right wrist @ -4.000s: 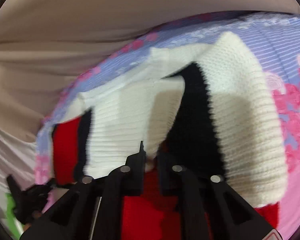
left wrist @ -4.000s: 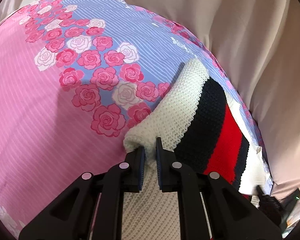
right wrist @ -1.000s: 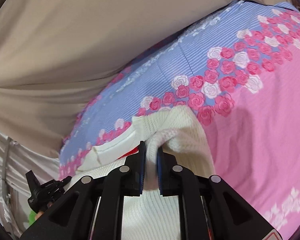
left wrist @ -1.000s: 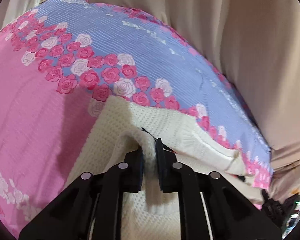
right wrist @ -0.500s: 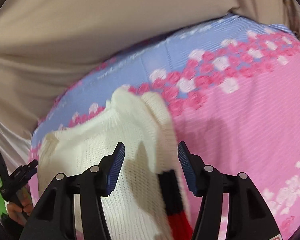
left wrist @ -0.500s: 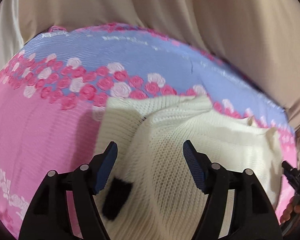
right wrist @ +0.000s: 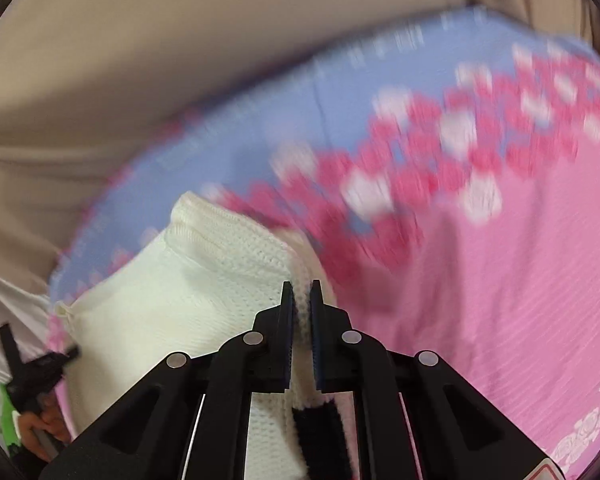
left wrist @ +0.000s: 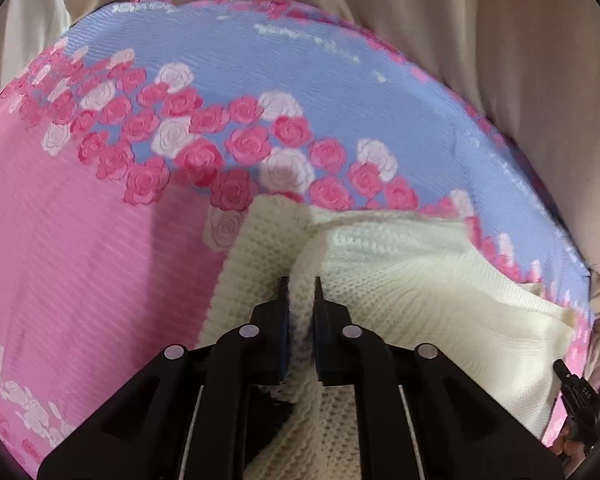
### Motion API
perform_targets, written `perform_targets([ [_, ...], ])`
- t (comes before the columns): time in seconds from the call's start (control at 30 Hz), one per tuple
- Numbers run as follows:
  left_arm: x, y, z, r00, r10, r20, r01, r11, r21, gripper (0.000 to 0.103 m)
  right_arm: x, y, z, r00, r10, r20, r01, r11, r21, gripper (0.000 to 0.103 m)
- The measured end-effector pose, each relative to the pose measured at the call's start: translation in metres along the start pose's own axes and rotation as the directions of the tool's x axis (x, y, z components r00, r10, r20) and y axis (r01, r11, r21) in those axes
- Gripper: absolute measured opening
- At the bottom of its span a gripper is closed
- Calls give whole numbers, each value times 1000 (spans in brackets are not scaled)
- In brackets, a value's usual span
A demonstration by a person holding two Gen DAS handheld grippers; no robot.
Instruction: Fold small clothes
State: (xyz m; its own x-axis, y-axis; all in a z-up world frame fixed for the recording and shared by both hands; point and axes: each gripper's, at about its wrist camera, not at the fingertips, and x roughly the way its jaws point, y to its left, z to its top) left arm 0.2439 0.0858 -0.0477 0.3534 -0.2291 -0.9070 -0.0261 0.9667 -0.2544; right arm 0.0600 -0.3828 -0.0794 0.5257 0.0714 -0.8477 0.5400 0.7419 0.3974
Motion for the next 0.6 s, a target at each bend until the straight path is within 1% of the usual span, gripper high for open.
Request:
perform_targets([
  [0.03, -11, 2, -1, 999, -39, 11, 39, 999, -3, 16, -4, 0, -1, 1000, 14, 16, -14, 1000, 8, 10],
  [0.07, -24, 6, -5, 998, -57, 29, 57, 998, -2, 30, -18, 3, -5, 997, 49, 53, -50, 999, 20, 13],
  [0.1, -34, 9, -9, 997, -68, 48, 68, 998, 2, 45, -30, 4, -8, 995, 66, 79, -68, 997, 23, 13],
  [0.13, -48, 16, -18, 994, -79, 75, 78, 997, 14, 49, -42, 5, -13, 992, 76, 99, -79, 997, 21, 16],
  [0.17, -58, 20, -25, 993, -79, 87, 77, 997, 27, 52, -57, 5, -24, 990, 87, 112, -89, 996, 11, 24],
  [0.23, -73, 36, -51, 993, -91, 74, 87, 995, 51, 53, -76, 0, -49, 991, 82, 109, -81, 997, -12, 32],
  [0.27, -75, 43, -59, 993, -100, 67, 97, 994, 49, 53, -81, -2, -59, 992, 76, 99, -74, 997, -21, 35],
  [0.3, -76, 50, -71, 993, -107, 50, 105, 994, 39, 54, -87, -8, -80, 995, 63, 78, -60, 998, -34, 35],
  [0.37, -73, 60, -96, 992, -127, 12, 127, 992, 9, 54, -91, -17, -115, 999, 35, 35, -34, 999, -36, 39],
  [0.4, -69, 64, -109, 991, -135, -2, 135, 991, -13, 54, -90, -19, -126, 999, 32, 19, -31, 999, -31, 39],
  [0.47, -62, 67, -120, 989, -145, -22, 144, 989, -39, 52, -86, -25, -146, 999, 46, -2, -46, 999, 2, 41],
  [0.53, -59, 62, -125, 990, -140, -14, 139, 989, -49, 45, -80, -26, -151, 997, 70, -16, -69, 997, 42, 41],
  [0.57, -58, 60, -124, 991, -134, -16, 133, 990, -43, 31, -76, -25, -151, 997, 73, -13, -72, 996, 56, 41],
  [0.6, -57, 58, -120, 989, -147, -31, 145, 988, -46, 12, -73, -21, -151, 997, 72, -6, -72, 996, 56, 39],
])
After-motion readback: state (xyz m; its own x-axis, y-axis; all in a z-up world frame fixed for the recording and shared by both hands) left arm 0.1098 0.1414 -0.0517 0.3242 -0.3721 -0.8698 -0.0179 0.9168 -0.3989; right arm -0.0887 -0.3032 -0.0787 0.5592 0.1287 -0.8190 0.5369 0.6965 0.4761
